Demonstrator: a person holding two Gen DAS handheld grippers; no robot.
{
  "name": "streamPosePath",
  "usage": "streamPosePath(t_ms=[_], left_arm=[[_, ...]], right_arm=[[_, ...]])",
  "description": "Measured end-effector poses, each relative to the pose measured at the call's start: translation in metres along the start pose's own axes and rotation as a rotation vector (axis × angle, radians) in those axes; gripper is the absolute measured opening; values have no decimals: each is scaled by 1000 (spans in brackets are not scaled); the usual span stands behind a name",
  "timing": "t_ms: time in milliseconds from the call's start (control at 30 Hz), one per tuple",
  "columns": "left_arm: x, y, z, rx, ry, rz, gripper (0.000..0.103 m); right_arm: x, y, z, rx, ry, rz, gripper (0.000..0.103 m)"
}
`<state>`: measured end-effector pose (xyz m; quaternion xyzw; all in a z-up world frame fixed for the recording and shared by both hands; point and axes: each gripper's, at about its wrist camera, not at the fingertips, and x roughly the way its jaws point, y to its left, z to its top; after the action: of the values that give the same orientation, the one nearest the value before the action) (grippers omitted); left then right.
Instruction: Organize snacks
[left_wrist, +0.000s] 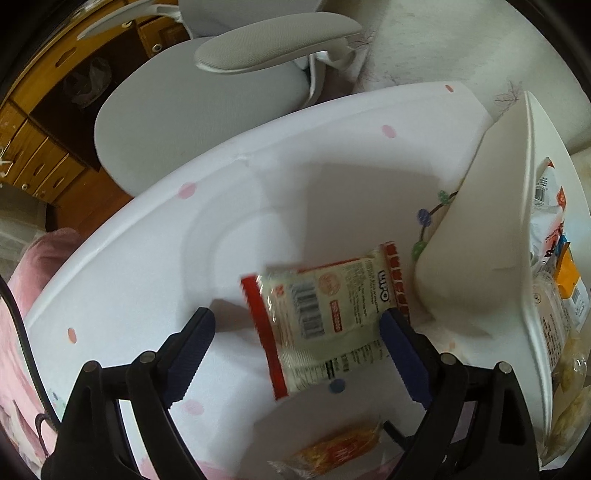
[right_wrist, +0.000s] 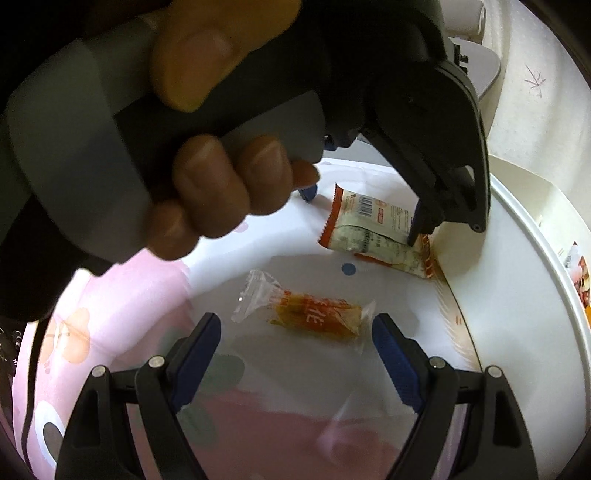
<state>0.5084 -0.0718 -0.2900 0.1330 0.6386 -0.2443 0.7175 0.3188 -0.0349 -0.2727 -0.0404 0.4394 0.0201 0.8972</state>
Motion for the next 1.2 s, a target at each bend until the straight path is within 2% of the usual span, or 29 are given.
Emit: streamPosePath(t_ms=[200, 400, 467, 533, 1000, 1033, 1067, 1133, 1200], left_arm=[[-4, 26, -7, -73, -7, 8, 90], [-8, 21, -12, -63, -55, 2, 73], [-9, 17, -12, -55, -65, 3, 61], [-8, 13, -10, -52, -78, -6, 56], [-18, 18, -19, -135, -108, 13, 50], [-20, 19, -18, -143, -115, 12, 46], [-22, 20, -19, -147, -124, 19, 34], [-29, 23, -20, -159, -139, 14, 27], [-30, 28, -22, -184, -131, -12, 25]], right_arm=[[7, 8, 5, -26, 12, -1, 82], [6, -4, 5, -31, 9, 15, 70], [7, -5, 6, -38, 7, 17, 68], [7, -5, 7, -37, 7, 22, 67], [-3, -15, -4, -73, 8, 43, 66], [-7, -18, -7, -76, 7, 43, 66], [-9, -20, -7, -76, 7, 43, 66], [-13, -26, -7, -78, 4, 40, 66], [-17, -29, -9, -80, 3, 39, 66]])
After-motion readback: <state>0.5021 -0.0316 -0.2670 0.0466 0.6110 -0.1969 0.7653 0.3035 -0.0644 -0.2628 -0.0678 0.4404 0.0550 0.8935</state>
